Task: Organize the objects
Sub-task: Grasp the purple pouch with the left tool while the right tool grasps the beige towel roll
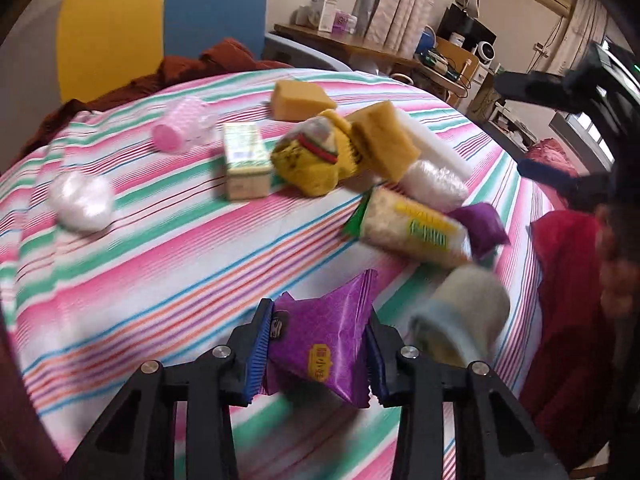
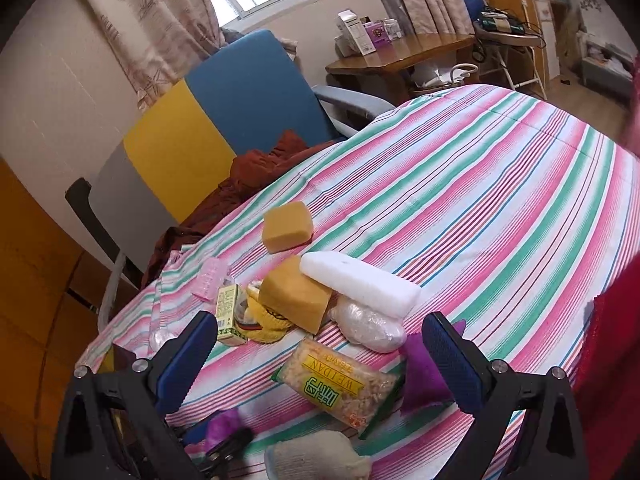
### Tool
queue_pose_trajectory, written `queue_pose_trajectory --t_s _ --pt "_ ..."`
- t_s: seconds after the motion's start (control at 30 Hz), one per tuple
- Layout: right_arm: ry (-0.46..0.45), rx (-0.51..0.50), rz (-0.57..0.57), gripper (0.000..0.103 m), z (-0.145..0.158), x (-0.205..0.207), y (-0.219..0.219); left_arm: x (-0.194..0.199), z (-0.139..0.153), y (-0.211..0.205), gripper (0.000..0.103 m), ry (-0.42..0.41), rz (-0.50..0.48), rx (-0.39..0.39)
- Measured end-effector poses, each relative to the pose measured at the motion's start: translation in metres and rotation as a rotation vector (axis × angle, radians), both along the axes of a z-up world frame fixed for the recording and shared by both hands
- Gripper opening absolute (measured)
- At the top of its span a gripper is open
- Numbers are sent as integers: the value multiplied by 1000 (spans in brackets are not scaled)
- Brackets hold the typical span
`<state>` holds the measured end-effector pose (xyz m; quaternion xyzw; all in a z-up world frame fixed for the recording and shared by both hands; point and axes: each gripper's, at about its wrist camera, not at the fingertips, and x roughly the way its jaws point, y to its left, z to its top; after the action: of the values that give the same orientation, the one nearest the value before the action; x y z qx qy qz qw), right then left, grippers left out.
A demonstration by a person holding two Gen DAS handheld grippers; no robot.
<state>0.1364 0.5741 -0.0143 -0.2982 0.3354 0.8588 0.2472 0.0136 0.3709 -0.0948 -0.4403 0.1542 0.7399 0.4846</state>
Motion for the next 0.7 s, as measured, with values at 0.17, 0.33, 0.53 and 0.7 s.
queue_pose_trajectory --t_s 0.17,0.33,0.53,0.7 --pt "-24 9 6 103 -2 -2 -2 8 1 -34 41 30 29 2" --pt "-39 17 6 103 -2 -3 -3 13 3 -57 41 17 73 1" --pt "-65 33 0 103 -3 -5 -5 22 4 -70 41 31 79 -10" --pt "-88 53 -2 103 -3 -7 -8 34 6 -79 41 35 62 -5"
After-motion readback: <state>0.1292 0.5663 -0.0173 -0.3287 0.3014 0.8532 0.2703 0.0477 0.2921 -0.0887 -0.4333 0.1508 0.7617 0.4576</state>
